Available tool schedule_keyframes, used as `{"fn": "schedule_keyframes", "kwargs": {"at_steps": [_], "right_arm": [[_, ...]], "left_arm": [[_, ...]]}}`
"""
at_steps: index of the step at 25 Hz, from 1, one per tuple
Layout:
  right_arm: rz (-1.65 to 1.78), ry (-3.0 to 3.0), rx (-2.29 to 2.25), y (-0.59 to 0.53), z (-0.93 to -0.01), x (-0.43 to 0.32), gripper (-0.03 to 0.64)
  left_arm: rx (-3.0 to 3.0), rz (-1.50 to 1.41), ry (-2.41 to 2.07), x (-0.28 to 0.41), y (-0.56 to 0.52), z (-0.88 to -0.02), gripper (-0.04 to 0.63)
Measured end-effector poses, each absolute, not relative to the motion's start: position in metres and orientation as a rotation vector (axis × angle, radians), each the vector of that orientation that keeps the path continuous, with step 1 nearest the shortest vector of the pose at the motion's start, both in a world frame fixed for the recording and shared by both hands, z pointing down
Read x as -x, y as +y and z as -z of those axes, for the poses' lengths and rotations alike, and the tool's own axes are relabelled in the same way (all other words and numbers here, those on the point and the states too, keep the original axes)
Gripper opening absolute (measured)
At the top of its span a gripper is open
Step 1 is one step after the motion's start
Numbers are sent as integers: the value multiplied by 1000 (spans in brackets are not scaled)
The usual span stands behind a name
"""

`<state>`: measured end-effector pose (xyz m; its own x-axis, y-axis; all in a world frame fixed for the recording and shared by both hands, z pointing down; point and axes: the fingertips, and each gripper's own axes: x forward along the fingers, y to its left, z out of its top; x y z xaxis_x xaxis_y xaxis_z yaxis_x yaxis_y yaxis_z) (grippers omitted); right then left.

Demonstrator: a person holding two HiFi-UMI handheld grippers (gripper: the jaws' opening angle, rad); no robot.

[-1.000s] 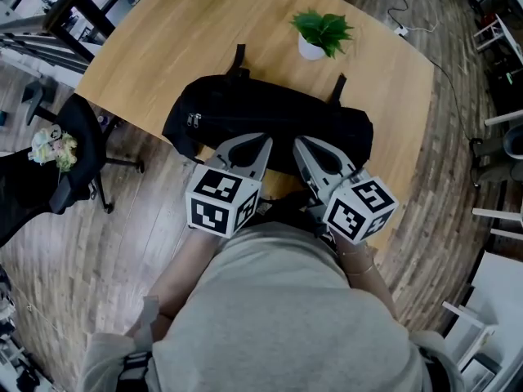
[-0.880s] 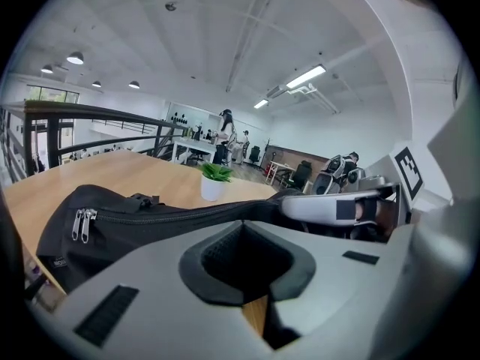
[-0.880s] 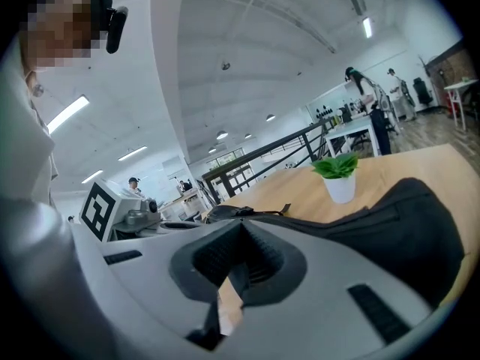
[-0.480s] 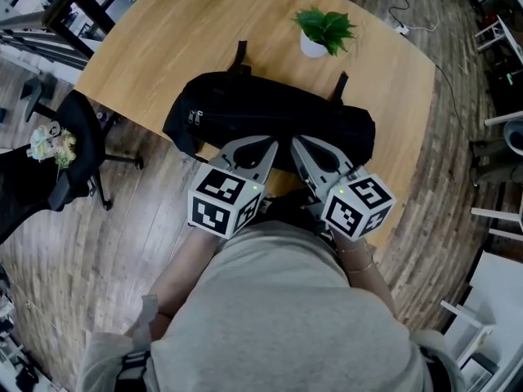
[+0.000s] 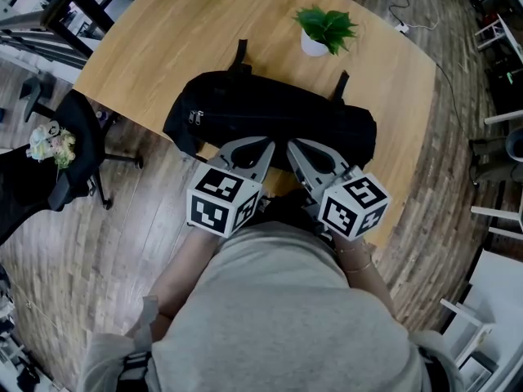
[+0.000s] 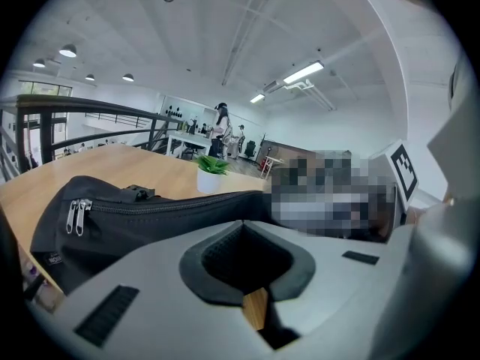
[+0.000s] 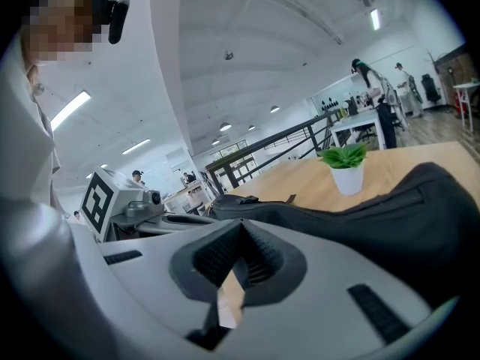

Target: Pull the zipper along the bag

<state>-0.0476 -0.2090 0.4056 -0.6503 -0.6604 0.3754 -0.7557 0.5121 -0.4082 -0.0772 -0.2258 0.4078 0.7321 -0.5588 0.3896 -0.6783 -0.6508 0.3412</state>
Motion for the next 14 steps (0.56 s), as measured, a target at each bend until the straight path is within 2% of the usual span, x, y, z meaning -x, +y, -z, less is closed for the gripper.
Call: {"fn": "schedule_keyframes", "kwargs": {"at_steps": [14], "right_arm": [[-800,-2559,-1269,-209,-410,41,6]], "left_arm": [[-2457,-318,-877,71,-223,-410,17]]}}
